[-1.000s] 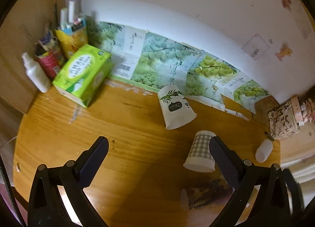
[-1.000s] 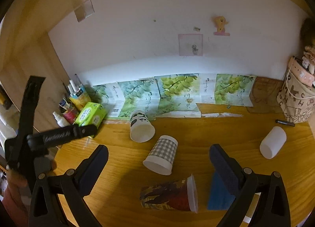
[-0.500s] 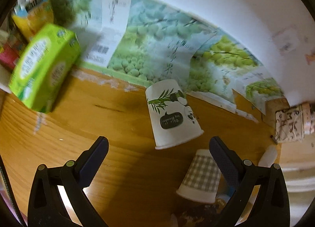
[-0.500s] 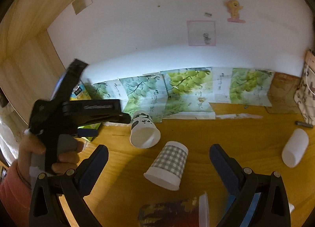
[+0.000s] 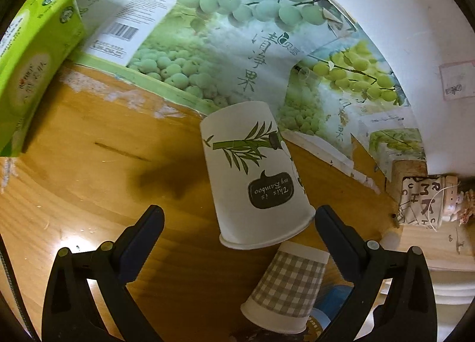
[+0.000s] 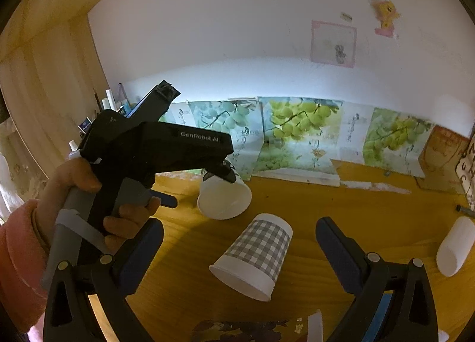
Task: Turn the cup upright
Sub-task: 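Close the left tool's fingers around the white bamboo-print cup's body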
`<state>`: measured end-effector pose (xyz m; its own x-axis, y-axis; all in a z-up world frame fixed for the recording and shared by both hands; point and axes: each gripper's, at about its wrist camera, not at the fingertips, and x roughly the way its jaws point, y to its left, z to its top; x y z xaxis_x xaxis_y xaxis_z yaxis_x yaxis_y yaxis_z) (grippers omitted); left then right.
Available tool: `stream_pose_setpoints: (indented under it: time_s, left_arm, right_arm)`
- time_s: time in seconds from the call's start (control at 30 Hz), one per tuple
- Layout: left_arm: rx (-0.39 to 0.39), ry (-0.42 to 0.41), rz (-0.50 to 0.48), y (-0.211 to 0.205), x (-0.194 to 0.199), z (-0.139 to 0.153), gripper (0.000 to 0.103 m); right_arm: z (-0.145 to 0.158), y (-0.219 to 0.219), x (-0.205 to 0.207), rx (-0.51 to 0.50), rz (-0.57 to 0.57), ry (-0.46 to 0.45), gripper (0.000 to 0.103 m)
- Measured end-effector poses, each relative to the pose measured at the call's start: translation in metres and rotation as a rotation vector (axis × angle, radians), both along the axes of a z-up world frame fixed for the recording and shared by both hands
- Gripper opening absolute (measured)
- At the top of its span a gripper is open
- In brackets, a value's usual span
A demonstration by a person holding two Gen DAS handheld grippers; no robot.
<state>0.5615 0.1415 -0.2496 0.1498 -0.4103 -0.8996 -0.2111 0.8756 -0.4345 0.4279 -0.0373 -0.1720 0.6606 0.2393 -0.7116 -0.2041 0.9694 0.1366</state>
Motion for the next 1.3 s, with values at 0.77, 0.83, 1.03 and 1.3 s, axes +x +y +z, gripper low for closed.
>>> stream_pose_setpoints:
  time_s: [0.77, 0.83, 1.03, 1.3]
  left_arm:
    - [-0.059, -0.022, -0.035, -0.017, 0.011, -0.022, 0.076]
    - [-0.061, -0.024, -0.038, -0.016, 0.011, -0.022, 0.076]
    - [-0.007, -0.059, -0.068, -0.016, 0.010, -0.016, 0.075]
    - [0.005, -0.107, -0.128, -0.016, 0.003, 0.003, 0.075]
  right_arm:
    - [-0.010, -0.013, -0.018, 0.021, -0.067, 0.037, 0.103]
    - [-0.009, -0.014, -0.020, 0.022, -0.075, 0.037, 0.103]
    - [-0.008, -0.018, -0.027, 0.016, -0.092, 0.038, 0.103]
    - [0.002, -0.019, -0.041, -0.004, -0.096, 0.031, 0.103]
